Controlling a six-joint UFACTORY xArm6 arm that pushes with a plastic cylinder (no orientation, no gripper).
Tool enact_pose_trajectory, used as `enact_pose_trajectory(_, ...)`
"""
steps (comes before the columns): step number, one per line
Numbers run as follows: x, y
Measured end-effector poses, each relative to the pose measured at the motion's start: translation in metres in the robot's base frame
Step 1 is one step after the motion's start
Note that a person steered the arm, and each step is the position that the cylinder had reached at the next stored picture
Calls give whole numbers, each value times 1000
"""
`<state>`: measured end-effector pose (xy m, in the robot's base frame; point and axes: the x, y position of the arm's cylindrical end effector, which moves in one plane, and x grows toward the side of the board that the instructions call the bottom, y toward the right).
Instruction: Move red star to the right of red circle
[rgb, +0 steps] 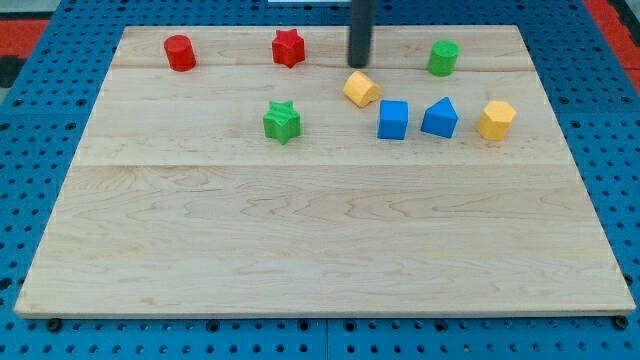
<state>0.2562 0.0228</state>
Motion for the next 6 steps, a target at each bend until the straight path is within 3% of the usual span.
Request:
enact_pose_trajectory(1,-22,-67)
enact_pose_trajectory(4,-64,-78)
enact_pose_trajectory(5,-65,-130)
enact_pose_trajectory(6,-65,-147)
